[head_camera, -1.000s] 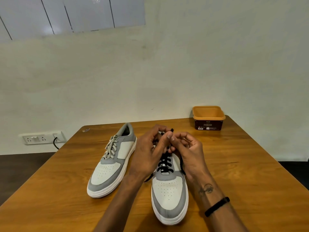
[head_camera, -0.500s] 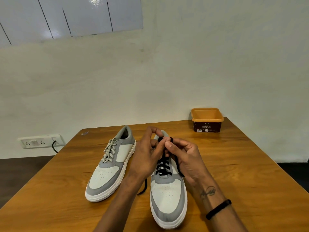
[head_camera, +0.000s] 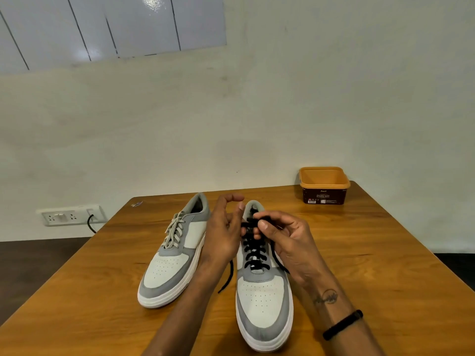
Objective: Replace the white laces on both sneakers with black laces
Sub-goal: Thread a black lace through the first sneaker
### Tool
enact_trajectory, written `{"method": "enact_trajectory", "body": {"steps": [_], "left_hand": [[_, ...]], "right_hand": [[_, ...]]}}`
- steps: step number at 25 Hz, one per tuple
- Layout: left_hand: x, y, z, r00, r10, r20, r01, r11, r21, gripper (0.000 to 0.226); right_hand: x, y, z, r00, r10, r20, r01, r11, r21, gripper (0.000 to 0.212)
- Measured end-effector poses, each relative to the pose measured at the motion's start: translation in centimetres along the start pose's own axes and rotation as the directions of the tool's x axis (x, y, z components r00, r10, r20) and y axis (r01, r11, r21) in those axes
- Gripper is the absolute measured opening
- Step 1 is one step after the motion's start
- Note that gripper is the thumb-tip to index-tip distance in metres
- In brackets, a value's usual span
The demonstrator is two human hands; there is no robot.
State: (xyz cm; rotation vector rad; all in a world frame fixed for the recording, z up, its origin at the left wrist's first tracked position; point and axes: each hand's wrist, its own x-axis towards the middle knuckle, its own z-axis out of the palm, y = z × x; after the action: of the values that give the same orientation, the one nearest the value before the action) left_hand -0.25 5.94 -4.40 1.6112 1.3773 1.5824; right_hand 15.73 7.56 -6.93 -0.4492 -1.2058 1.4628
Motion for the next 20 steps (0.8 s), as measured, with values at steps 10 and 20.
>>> {"method": "enact_trajectory", "body": {"steps": [10,20], "left_hand": [[-0.6,1.5,-1.5,0.989,0.148,-0.004,-0.144,0.971,0.189,0.017],[-0.4,1.0,-2.0,0.972,-0.115,0.207,0.099,0.991,0.086,0.023]], "right_hand": [[-0.2,2.2,0.8,0.749,-0.584,0.313,0.490,0.170,-0.855,0.014],[-0.9,2.9,0.8,0.720,-0.656,0.227,0.433,0.170,-0.885,0.026]]}}
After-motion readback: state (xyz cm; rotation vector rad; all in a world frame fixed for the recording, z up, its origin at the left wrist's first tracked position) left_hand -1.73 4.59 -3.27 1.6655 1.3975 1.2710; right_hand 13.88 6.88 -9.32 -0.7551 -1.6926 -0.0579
